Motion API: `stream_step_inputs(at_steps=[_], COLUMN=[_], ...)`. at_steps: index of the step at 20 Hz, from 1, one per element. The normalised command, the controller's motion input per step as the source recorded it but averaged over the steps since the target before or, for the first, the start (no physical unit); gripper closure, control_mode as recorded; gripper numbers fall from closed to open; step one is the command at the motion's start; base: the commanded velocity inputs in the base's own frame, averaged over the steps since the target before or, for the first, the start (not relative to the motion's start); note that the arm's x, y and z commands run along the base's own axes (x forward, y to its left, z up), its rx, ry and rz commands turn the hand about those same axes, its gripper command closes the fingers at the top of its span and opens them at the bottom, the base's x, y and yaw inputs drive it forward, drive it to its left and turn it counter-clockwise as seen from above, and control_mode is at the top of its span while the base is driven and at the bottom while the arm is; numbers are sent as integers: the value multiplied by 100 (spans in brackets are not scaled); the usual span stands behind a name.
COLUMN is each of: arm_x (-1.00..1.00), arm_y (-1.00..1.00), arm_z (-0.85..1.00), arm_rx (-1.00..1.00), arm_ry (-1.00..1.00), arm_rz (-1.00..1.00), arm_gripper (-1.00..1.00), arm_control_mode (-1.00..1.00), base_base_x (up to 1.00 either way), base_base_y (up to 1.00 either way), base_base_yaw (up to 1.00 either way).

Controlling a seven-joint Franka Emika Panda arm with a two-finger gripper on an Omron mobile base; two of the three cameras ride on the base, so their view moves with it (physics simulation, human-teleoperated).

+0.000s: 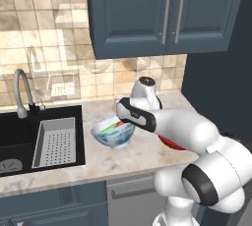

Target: Place the bowl containing the corn and fish in the microwave. Close the microwave door and press the start button to microwave the meal.

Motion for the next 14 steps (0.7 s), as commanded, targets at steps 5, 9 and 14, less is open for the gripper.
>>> stream_step_inputs(at_steps=[5,9,14], arm_x=[-27,-54,-74], arm_y=[0,0,-2], arm_z=[-9,1,46], arm_rx=[0,0,0], arm_ry=[-31,-53,-33], arm_rz=[2,2,3], arm_gripper=[100,100,100], arm_control_mode=[-100,-100,-100], base_base_x=[0,0,0], base_base_y=[0,0,0], base_base_yaw=[0,0,0])
